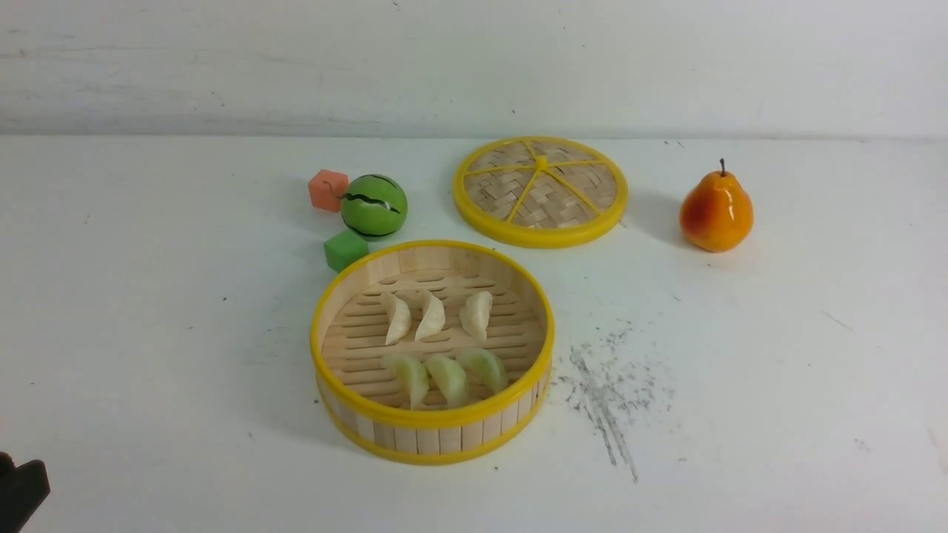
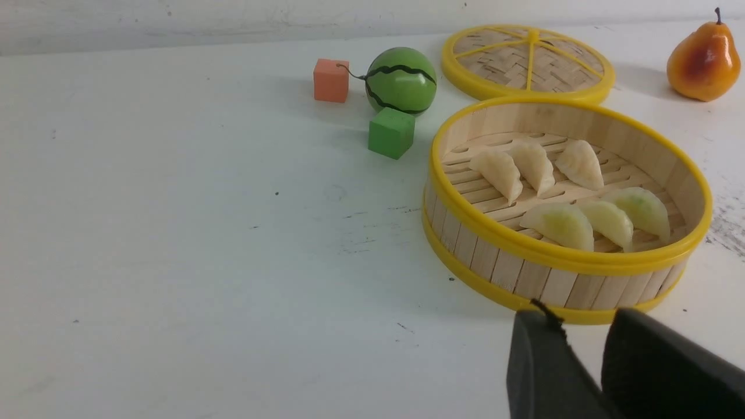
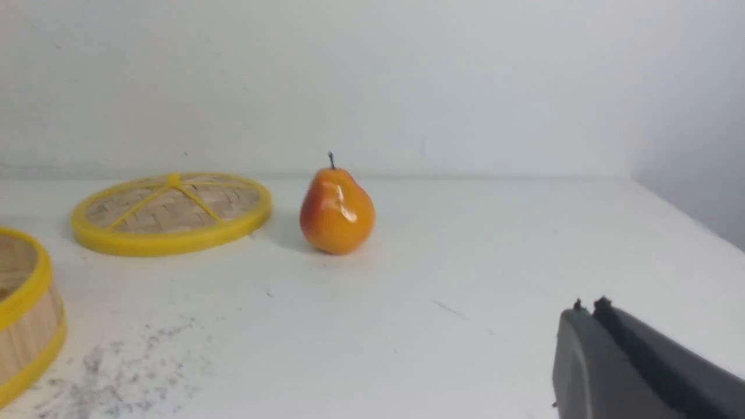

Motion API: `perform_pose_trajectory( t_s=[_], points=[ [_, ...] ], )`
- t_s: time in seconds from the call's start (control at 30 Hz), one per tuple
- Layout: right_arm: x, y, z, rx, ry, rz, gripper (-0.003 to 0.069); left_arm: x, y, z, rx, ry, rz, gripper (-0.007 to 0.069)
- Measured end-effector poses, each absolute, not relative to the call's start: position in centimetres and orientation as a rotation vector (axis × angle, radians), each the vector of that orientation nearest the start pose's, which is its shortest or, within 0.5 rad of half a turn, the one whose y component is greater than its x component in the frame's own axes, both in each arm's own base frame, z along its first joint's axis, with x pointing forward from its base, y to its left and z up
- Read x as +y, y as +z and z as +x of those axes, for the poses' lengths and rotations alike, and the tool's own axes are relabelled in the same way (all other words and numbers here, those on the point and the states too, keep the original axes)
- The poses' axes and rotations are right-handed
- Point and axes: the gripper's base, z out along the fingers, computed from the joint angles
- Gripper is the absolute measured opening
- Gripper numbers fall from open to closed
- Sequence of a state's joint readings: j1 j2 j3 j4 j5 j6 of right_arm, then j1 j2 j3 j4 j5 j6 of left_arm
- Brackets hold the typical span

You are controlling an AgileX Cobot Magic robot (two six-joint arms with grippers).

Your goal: Put the dumplings into the steamer on the white table.

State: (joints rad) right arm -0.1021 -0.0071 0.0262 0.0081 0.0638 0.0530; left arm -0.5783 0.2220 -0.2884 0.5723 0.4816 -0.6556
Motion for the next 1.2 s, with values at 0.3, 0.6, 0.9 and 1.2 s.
perform_pose_trajectory(
  t_s=[0.3, 0.6, 0.9, 1.2],
  points=[
    [-0.4, 17.4, 5.3, 1.847, -0.003, 0.13, -0.0001, -1.5, 26.0, 6.5, 1.817, -0.272, 0.225, 0.0165],
    [-0.3, 17.4, 5.2, 1.859, 0.001, 0.128, 0.0, -1.5, 26.0, 6.5, 1.817, -0.272, 0.225, 0.0165],
    [-0.3, 17.4, 5.2, 1.86, 0.001, 0.128, 0.0008, -1.5, 26.0, 6.5, 1.817, -0.272, 0.225, 0.0167],
    [-0.3, 17.4, 5.2, 1.86, 0.001, 0.128, 0.0016, -1.5, 26.0, 6.5, 1.817, -0.272, 0.225, 0.0174]
  ],
)
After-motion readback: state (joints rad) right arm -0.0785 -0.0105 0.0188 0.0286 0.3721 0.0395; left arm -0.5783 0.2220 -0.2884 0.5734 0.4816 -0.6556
